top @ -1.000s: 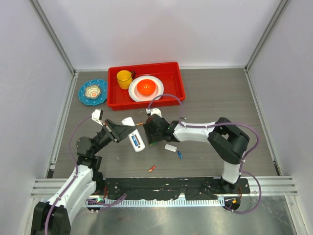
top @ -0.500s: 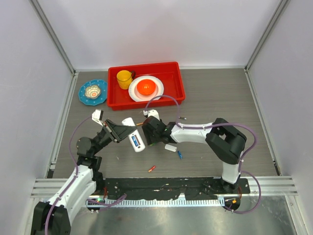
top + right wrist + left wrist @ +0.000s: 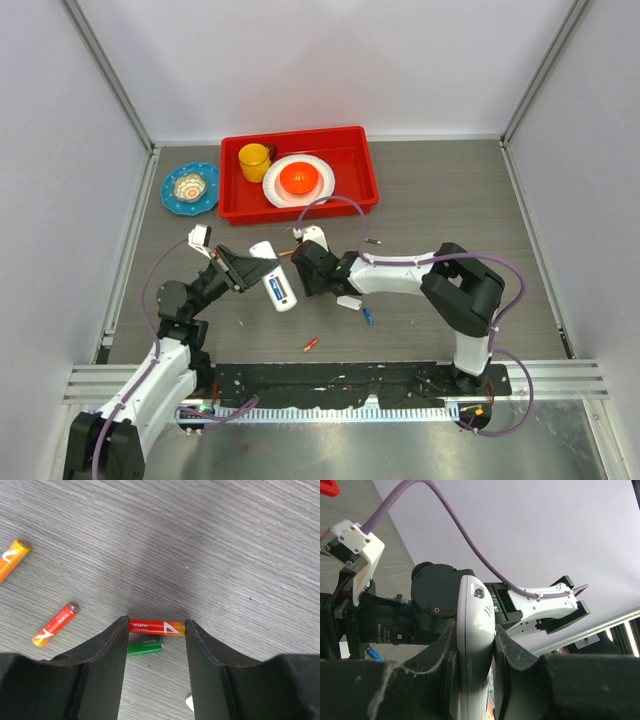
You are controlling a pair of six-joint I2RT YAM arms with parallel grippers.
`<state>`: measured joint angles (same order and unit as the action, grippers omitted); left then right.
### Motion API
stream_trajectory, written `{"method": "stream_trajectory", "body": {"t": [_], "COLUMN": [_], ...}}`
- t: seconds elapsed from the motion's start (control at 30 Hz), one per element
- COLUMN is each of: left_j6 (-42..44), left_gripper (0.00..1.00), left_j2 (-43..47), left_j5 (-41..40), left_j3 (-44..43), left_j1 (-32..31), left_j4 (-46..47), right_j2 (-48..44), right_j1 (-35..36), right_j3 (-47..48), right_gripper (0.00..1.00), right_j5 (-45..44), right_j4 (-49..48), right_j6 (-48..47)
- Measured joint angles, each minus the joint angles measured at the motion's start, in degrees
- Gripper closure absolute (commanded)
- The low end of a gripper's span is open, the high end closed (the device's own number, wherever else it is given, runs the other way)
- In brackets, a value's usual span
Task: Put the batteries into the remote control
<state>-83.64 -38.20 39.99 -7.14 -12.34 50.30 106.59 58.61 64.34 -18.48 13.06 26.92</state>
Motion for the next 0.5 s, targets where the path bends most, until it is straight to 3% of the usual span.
{"method": "stream_trajectory", "body": {"t": [0.27, 0.37, 0.5], "left_j6": [0.2, 0.0, -1.1], "left_gripper": [1.00, 1.00, 1.00], "left_j2": [-0.4, -1.2, -2.8], "left_j5": [0.2, 0.3, 0.7], "left_j3": [0.0, 0.0, 0.0], "left_j1": [0.0, 0.0, 0.0], "left_j4": [0.0, 0.3, 3.0], "right_j2": [-7.0, -13.2, -27.9], "right_j1": [-2.2, -5.4, -9.4], "right_j3": [-1.1, -1.8, -11.0], "right_gripper": [0.81, 0.82, 0.99], "right_j5": [-1.4, -1.6, 0.6], "right_j4": [6.4, 6.4, -1.9], "right_j6": [-7.0, -12.2, -26.6]}}
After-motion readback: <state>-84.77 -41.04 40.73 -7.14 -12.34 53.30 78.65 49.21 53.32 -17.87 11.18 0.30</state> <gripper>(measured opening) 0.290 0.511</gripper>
